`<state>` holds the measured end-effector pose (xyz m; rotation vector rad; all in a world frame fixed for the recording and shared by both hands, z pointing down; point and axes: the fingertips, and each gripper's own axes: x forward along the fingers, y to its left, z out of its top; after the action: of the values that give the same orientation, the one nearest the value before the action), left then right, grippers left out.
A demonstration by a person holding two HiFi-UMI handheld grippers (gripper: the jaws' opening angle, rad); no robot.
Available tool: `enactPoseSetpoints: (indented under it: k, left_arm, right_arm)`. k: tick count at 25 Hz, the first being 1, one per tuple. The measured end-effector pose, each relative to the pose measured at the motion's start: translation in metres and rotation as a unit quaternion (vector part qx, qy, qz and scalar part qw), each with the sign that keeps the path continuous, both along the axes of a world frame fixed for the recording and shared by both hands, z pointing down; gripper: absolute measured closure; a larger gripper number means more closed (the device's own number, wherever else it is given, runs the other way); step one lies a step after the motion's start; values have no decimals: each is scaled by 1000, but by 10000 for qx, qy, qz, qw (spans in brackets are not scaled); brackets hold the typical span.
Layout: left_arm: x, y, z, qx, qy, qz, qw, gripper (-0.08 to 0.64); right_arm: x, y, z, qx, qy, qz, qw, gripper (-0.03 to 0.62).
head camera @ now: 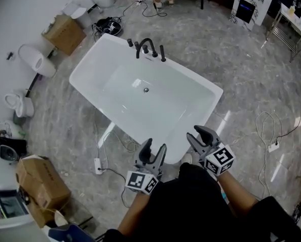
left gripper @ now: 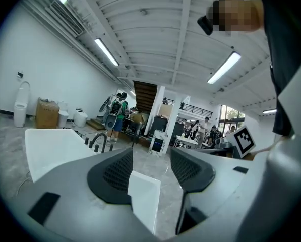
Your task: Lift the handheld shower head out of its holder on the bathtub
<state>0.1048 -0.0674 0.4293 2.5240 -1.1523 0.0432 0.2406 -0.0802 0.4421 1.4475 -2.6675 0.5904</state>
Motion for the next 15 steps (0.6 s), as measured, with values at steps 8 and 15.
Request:
enactPoseSetpoints:
  k: [8,15]
  left_arm:
    - [14,-13,4,-38,31,-142,9999,347]
    - [-6,-20,3,-7,134,-164,9998,347]
  right_arm:
    - [13,-22,10,-36,12,-120,9999,462]
    - [-6,-36,8,-12,162,-166,9997,462]
